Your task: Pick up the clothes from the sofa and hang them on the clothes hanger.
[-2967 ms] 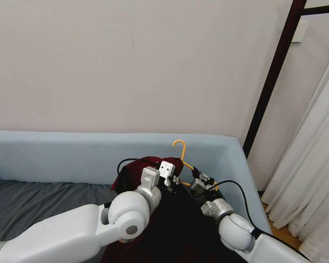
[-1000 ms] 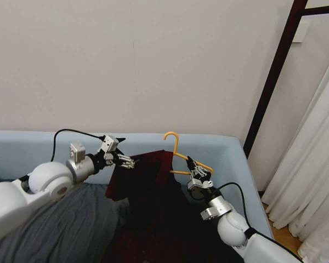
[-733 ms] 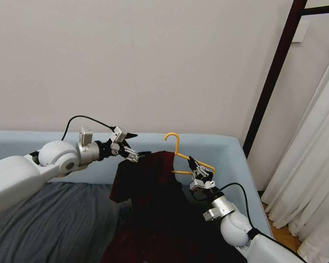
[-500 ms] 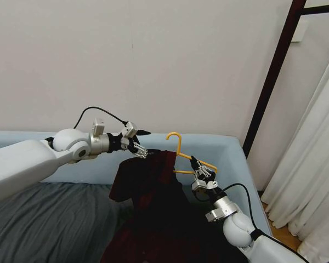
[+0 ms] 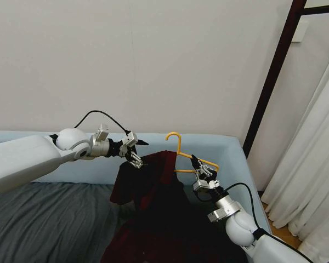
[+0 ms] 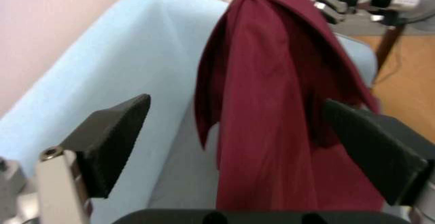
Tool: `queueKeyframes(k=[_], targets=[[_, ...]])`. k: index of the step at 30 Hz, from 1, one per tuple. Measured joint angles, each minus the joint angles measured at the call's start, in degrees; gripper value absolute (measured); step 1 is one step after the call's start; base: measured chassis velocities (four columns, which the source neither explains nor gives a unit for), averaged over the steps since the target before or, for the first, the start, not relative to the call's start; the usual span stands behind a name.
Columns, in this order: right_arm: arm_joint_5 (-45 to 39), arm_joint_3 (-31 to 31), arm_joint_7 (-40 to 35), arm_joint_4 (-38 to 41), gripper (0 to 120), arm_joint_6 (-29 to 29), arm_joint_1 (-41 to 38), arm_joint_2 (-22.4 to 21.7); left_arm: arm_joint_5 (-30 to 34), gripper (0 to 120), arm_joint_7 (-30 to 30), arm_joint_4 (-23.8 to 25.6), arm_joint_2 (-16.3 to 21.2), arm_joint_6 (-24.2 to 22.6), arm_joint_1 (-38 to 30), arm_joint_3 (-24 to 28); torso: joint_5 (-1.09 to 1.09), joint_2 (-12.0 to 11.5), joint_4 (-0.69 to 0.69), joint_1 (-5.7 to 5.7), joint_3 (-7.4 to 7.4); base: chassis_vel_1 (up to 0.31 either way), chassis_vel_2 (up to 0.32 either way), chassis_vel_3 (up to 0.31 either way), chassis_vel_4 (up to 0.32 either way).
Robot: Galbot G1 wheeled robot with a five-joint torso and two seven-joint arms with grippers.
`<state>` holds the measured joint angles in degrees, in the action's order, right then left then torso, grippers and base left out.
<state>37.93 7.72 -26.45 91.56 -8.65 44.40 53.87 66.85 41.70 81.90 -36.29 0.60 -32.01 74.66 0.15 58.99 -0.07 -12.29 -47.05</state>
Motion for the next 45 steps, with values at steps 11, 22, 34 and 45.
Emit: queueKeyframes(k=[11, 22, 34, 45], targets=[[1.15, -0.37, -0.21, 0.01, 4, -0.72, 0.71, -0.28, -0.21, 62, 5.07, -2.22, -1.36, -0.07, 2.0, 0.09, 0.0, 0.0, 0.0, 0.0, 0.0, 0.0, 0.0, 0.0, 0.0], [2.38, -0.08, -0.4, -0.74, 4, -1.77, 0.54, 0.34, -0.94, 18, 7.09, -4.39, -2.74, -0.27, 4.1, -0.81, 0.0, 0.0, 0.0, 0.0, 0.0, 0.0, 0.0, 0.0, 0.0], [3.14, -0.12, -0.71, -1.29, 4, -2.19, 0.48, 0.61, -0.25, 7, 6.88, -4.78, -3.23, -0.31, 4.48, -1.08, 0.0, 0.0, 0.0, 0.0, 0.0, 0.0, 0.0, 0.0, 0.0], [2.05, -0.1, 0.73, -0.45, 19, -2.19, 1.06, 0.31, -0.69, 7, 6.78, -4.51, -3.11, -0.04, 4.98, -1.53, 0.0, 0.01, -0.01, 0.0, 0.0, 0.0, 0.0, 0.0, 0.0]])
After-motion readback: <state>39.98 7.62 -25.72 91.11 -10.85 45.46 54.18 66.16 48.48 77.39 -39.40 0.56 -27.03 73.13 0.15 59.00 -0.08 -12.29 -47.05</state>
